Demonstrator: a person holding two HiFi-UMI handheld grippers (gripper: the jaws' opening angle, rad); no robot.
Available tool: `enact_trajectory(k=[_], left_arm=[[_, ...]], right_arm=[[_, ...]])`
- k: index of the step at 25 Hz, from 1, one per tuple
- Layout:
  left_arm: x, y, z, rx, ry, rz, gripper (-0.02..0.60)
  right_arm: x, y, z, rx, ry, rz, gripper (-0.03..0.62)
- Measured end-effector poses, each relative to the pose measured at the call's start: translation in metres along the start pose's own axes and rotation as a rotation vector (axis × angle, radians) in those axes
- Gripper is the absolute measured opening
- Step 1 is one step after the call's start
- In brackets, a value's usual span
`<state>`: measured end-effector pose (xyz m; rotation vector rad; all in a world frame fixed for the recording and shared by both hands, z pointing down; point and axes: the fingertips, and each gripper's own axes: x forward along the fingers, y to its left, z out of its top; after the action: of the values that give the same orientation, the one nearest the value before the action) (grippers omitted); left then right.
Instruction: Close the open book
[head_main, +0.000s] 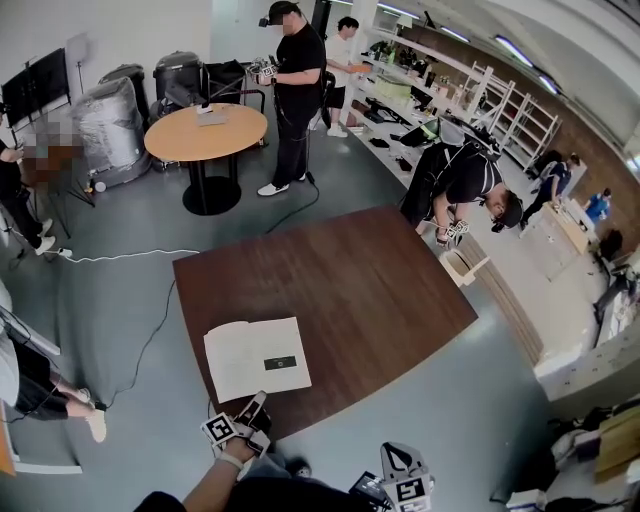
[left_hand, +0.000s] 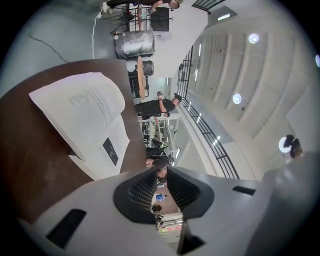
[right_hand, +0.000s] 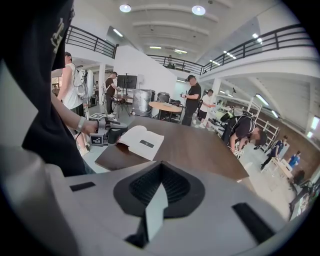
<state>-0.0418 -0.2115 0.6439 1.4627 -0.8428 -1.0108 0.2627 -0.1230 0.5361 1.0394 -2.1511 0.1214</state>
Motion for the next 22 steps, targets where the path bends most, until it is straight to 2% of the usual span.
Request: enact_trajectory(k=[8, 15, 22], left_arm=[[-0.001, 0.015, 0.012, 0.008, -0.023, 0.01, 0.049], [-0.011, 0.028, 0.016, -0.026, -0.054, 0.021, 0.049], [-0.013, 0.042, 0.018, -0.026, -0.06, 0.037, 0.057]], right_arm=[[-0.002, -0.003, 0.0, 0.009, 0.009, -0.021, -0.012], [-0.002, 0.003, -0.004, -0.001, 0.032, -0.02, -0.012], [-0.007, 0.006, -0.009, -0.001, 0.052, -0.023, -0.012]])
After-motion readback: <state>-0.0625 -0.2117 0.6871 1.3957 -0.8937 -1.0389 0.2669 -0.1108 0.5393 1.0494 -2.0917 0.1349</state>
